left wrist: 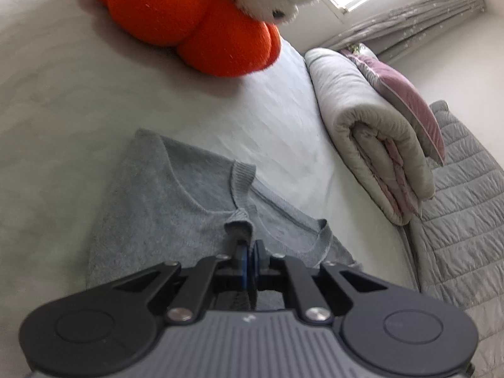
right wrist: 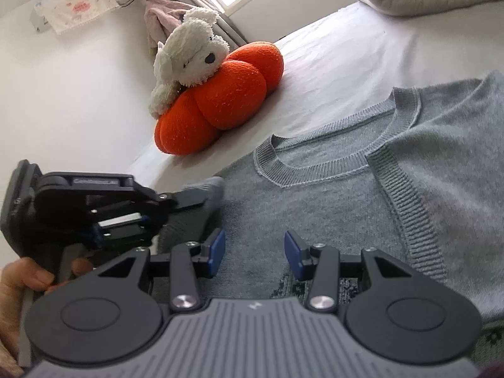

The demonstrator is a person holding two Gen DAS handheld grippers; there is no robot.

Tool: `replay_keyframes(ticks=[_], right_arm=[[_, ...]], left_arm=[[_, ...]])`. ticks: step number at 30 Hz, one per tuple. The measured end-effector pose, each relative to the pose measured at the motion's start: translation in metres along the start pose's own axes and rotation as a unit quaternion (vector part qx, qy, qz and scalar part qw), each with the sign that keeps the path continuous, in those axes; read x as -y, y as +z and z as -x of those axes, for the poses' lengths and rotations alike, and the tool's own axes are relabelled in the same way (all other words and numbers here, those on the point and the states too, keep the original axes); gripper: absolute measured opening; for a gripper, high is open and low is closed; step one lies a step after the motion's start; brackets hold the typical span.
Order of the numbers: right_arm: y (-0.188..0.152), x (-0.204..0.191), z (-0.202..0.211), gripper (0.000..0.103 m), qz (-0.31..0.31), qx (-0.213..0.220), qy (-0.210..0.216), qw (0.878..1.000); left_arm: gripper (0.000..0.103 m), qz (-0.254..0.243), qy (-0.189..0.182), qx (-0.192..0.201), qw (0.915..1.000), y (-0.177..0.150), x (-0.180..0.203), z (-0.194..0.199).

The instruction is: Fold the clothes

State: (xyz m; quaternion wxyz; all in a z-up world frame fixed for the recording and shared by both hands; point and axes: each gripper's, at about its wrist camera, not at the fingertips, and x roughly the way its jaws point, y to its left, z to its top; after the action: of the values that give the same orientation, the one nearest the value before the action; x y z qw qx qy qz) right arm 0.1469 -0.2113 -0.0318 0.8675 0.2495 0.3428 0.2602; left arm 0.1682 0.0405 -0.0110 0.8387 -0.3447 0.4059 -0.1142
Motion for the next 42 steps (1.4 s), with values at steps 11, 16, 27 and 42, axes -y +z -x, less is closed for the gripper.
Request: replay_keyframes(ticks=[11,16,27,42], right_arm=[[-0.001,0.003,0.001,0.047,-0.027,-0.012,0.047,0.998],[-0.003,0.002,-0.002,0.047,-0.029,-0.019,0.048,0.998],[-0.010,-0.008,-0.021,0.037,0.011,-0.005,-0.015,1.000],[0.003,-0.052,-0.028,0.001,0.119,0.032,-0.162,0.979]], left_arm=[[0.021,-0.045,-0.025,-0.012,0.9986,-0.003,0.006,0.000],[0.024,-0.068,-0.001,0.025,0.9974,0.001,-0.011,0.028],[0.024,-0.063,0.013,0.050,0.9967,-0.011,-0.070,0.056],[0.024,0.022,-0.114,0.072,0.9906,-0.010,-0.111,0.043]])
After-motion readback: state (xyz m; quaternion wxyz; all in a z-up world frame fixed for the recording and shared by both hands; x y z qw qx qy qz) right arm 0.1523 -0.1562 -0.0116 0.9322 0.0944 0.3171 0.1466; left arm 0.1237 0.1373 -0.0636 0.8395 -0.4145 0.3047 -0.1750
